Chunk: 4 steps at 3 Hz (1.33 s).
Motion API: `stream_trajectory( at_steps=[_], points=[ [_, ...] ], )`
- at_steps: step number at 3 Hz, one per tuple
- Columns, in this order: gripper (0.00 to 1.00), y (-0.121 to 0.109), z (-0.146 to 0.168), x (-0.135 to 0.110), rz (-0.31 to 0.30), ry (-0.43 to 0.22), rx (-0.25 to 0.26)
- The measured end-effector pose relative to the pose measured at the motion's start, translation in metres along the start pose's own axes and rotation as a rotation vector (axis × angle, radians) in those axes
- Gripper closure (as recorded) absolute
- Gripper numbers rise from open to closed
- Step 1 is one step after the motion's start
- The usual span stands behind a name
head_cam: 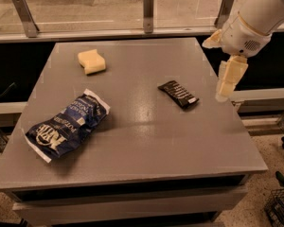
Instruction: Move rxbar chocolate near blue chip bag
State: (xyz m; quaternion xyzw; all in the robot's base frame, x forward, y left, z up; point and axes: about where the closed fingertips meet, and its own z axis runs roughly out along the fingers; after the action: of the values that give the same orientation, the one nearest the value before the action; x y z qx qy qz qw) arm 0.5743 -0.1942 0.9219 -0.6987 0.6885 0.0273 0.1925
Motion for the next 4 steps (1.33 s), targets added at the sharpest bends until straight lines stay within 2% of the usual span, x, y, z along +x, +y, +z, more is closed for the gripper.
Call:
stream_trajectory(
  at_steps=[1, 2, 3, 4],
  points=[
    [0.14, -0.004, 0.024, 0.008, -0.01, -0.017, -0.035],
    [0.34, -0.003, 0.045, 0.02, -0.017, -0.031, -0.068],
    [0.56, 0.002, 0.06, 0.031, -0.019, -0.051, -0.089],
    [0.81, 0.005, 0.067, 0.037, -0.031, -0.057, -0.086]
  ],
)
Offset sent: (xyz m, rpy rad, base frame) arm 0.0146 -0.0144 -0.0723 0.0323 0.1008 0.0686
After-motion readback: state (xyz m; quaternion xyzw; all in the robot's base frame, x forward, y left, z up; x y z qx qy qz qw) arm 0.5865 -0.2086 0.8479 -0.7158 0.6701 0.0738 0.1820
